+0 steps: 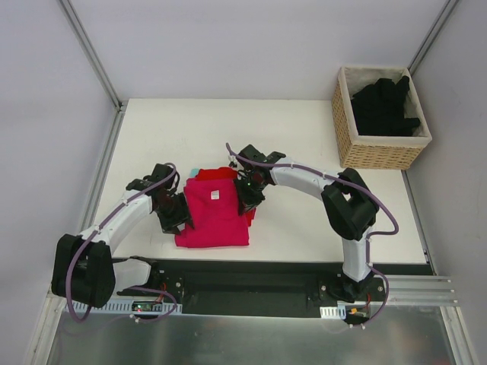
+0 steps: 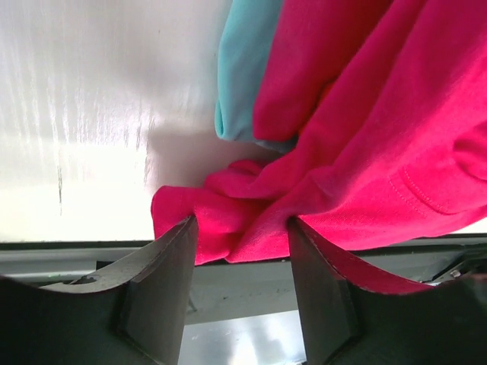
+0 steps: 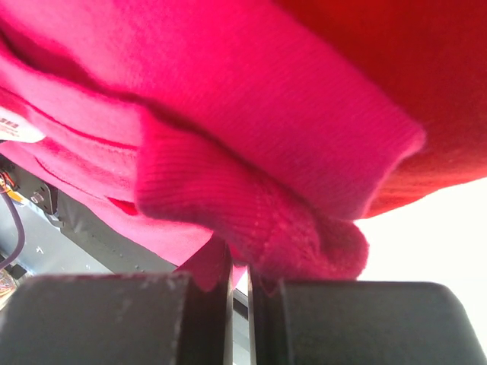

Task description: Fold and stack the t-shirts

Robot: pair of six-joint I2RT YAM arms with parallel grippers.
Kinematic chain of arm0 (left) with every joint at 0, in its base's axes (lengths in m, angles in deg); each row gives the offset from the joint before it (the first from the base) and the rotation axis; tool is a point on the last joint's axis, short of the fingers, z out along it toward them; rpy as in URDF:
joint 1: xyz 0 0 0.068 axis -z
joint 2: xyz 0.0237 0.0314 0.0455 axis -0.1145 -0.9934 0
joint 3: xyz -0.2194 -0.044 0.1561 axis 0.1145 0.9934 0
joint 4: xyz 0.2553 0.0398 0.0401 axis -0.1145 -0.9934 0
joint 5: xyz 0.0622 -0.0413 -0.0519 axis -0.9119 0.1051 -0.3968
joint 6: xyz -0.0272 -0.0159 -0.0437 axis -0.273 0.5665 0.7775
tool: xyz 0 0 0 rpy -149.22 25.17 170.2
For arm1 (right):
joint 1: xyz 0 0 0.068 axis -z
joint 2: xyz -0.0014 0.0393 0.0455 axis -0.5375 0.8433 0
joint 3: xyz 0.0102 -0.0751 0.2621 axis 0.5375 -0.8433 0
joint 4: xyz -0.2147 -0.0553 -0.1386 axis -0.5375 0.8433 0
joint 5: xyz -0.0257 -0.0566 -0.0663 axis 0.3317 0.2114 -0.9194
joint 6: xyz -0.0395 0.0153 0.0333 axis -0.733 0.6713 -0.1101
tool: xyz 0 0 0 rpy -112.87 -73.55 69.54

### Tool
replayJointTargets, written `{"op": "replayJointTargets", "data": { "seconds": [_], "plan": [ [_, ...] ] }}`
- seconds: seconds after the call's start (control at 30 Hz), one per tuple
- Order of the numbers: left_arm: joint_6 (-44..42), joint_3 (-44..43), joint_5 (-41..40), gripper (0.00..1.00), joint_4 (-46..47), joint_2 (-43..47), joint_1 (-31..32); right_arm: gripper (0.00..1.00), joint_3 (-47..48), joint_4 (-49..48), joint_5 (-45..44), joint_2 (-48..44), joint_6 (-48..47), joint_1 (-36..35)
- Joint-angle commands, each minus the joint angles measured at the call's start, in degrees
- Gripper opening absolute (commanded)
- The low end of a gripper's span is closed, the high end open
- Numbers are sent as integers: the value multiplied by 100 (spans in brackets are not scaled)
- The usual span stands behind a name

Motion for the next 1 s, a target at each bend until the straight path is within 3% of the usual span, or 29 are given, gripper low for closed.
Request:
{"op": "replayJointTargets", "data": {
  "seconds": [0.0, 0.5, 0.97],
  "plan": [
    [162, 148, -34, 49, 397, -74, -9, 1, 148, 272, 76, -128, -145, 3],
    [-304, -256, -359, 42, 468, -523, -9, 1, 174, 456, 93, -198, -303, 3],
    [-699, -317, -790, 41, 837, -532, -9, 1, 306, 659, 111, -225, -426, 12]
  ]
}}
